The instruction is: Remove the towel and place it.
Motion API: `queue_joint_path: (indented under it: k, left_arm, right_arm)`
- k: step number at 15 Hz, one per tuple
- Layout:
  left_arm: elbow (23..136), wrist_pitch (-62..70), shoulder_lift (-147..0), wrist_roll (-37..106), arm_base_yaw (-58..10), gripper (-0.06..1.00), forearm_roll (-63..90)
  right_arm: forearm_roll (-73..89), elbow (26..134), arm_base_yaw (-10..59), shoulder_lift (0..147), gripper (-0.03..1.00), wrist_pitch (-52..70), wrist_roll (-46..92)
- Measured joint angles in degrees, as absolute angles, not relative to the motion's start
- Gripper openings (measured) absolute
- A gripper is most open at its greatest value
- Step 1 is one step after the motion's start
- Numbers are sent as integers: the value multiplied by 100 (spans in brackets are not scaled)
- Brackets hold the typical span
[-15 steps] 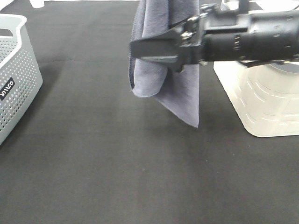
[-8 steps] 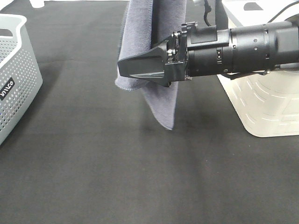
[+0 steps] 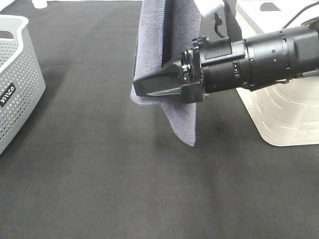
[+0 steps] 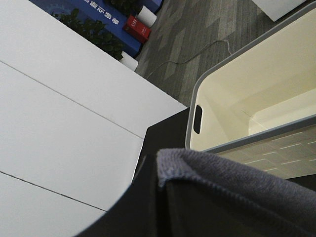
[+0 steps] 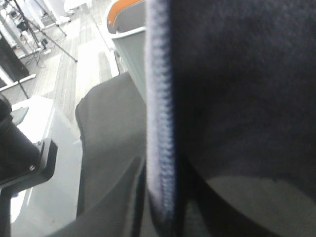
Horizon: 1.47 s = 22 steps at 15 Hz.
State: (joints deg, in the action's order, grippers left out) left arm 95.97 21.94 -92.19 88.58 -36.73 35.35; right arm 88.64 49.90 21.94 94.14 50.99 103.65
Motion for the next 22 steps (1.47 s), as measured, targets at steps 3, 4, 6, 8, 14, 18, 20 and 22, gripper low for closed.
queue_joint_path:
  k: [3, 4, 6, 8, 14, 18, 20, 22]
  left_arm:
    - [9597, 2194, -9219, 8858, -3673, 0, 3535]
    - [9597, 2194, -9219, 8858, -3673, 0, 3535]
    - [9597, 2194, -9219, 8852, -3673, 0, 3524]
    - [9597, 2275, -9219, 8846, -3627, 0, 3524]
    - [9597, 3317, -9345, 7638, -3037, 0, 2945]
    - [9597, 4217, -9345, 6830, -3019, 0, 1833]
    - [9597, 4274, -9339, 6188, -3019, 0, 1106]
    - [9597, 4120, -9368, 5523, -3019, 0, 441]
  right_arm:
    - [8422, 4990, 2194, 9162, 8, 5099, 9952]
    - [8279, 4996, 2194, 9081, 5, 5105, 9809]
    - [7781, 4996, 2194, 8818, 0, 5082, 9087]
    - [7248, 4996, 2194, 8571, 0, 4945, 8274]
    - [4062, 5689, 2194, 7930, 0, 5334, 5122]
    - [1954, 7151, 2194, 7913, 0, 6085, 3621]
    - [1197, 7683, 2194, 7953, 0, 6354, 3421]
    - [819, 8056, 2194, 8222, 0, 6463, 3415]
